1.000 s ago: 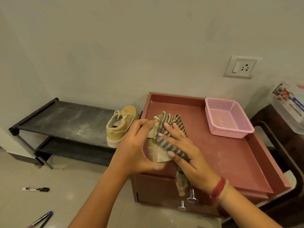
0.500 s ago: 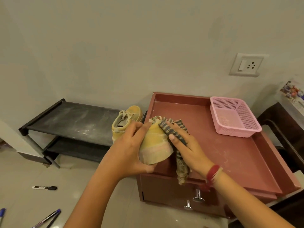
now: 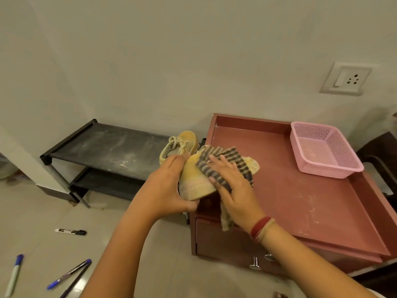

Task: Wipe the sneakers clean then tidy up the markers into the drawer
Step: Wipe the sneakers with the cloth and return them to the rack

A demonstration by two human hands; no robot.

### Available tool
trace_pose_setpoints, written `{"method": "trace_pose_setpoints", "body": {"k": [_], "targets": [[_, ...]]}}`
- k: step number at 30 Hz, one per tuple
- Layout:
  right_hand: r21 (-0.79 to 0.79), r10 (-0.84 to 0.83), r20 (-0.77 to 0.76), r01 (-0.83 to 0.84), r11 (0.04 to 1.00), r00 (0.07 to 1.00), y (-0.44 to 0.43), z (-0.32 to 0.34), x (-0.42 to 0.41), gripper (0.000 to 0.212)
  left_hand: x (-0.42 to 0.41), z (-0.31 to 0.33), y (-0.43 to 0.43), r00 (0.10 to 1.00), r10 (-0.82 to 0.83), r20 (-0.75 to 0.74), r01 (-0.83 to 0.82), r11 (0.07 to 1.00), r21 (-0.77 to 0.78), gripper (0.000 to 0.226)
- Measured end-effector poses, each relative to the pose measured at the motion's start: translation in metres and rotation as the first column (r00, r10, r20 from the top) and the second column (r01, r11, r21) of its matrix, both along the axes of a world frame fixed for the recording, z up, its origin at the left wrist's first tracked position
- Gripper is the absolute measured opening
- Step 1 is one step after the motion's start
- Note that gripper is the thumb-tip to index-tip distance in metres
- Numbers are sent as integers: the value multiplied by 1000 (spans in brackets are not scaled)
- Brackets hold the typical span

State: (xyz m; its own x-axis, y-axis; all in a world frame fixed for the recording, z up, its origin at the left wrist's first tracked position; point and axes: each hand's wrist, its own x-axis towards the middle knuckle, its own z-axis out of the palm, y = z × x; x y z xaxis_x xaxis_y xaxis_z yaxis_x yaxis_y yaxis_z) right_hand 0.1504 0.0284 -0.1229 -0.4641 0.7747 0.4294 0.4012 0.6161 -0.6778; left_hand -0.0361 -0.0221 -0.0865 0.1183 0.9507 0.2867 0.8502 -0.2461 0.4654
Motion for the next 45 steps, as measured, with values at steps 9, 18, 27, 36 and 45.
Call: {"method": "trace_pose_setpoints", "body": {"k": [9, 18, 27, 36, 45], "targets": [[-42, -78, 85, 82, 996, 993, 8, 5, 22, 40, 1, -1, 3, 999, -8, -44, 8, 1000, -6, 106], [-19, -114, 151, 118, 993, 982, 18, -3, 46, 47, 6, 2, 5, 994, 13, -110, -13, 1000, 4, 108], [33, -207, 302, 207, 978, 930, 19, 1, 56, 44, 14, 4, 7, 986, 11, -167, -5, 999, 38, 107], [-59, -135, 143, 144, 988, 980, 12, 5, 44, 44, 18, 6, 6, 990, -35, -138, 41, 998, 38, 104], [-113, -112, 139, 128, 985, 984, 14, 13, 36, 40, 17, 5, 5, 991, -79, -110, 84, 996, 39, 100]]}}
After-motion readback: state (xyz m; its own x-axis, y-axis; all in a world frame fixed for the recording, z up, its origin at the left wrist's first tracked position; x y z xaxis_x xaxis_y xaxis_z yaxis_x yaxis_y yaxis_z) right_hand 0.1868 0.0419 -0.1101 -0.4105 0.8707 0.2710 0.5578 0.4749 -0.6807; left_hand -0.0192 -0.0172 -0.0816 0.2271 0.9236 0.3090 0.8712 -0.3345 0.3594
